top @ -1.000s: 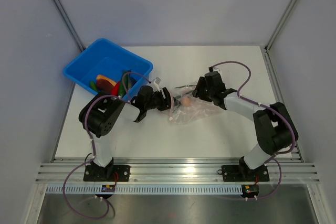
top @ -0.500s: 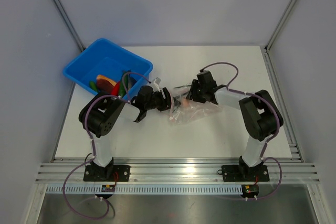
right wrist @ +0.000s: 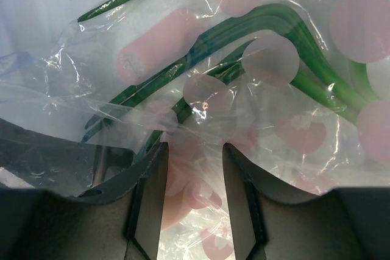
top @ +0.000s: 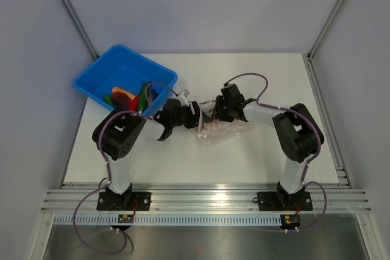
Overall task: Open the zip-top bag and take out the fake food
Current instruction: Pick up the food from the zipper food storage bag.
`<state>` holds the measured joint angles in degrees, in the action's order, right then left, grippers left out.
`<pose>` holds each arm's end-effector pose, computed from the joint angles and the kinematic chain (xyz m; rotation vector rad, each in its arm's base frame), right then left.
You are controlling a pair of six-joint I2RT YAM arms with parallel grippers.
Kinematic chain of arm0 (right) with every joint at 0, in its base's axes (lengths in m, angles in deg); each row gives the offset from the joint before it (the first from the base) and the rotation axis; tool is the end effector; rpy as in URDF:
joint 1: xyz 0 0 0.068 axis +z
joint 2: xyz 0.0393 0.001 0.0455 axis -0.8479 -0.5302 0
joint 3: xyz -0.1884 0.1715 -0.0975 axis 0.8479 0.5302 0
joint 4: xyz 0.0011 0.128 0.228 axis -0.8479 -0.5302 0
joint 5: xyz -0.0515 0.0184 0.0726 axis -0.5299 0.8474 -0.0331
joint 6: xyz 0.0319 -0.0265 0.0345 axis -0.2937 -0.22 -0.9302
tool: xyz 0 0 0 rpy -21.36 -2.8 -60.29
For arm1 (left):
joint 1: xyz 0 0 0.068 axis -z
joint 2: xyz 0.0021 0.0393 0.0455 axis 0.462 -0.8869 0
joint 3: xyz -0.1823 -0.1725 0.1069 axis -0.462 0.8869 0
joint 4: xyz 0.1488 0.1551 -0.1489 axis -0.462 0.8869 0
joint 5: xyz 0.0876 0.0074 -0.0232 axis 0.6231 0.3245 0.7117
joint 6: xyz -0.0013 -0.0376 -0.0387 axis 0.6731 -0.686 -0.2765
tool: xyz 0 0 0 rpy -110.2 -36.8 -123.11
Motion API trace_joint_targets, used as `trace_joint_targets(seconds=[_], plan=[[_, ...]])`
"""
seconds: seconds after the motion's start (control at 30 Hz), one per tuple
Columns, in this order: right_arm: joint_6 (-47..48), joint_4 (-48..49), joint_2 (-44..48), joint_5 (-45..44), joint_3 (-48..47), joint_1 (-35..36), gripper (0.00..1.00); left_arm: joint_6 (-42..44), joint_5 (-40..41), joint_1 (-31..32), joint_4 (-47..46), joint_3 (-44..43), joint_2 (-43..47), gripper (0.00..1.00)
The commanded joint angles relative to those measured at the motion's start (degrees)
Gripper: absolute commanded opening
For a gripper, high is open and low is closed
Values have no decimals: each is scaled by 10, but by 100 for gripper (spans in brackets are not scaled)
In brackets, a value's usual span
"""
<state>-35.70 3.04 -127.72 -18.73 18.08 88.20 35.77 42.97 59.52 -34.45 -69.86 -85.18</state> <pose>0.3272 0.1924 0.1543 0.0450 2.5343 0.5250 0.2972 -0.2027 0.1196 -0.0661 2.2406 -1.2778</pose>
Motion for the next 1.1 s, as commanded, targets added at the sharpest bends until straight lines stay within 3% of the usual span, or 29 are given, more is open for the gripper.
trace_joint_targets(seconds=[0.0,0.2,0.37,0.77,0.93,1.07], plan=[[-3,7,-1,17,-8,3,48,16,19,8,-1,-22,2,66],[-5,8,0,12,-7,2,46,40,48,19,79,-48,-2,65],[-10,13,-2,24,-7,1,32,62,76,29,141,-70,-6,60],[-17,21,-2,40,4,-17,19,70,74,32,167,-89,-15,41],[-24,20,-8,45,7,-41,10,70,65,32,174,-90,-8,40],[-27,23,-7,43,16,-62,9,73,57,31,188,-97,-6,58]])
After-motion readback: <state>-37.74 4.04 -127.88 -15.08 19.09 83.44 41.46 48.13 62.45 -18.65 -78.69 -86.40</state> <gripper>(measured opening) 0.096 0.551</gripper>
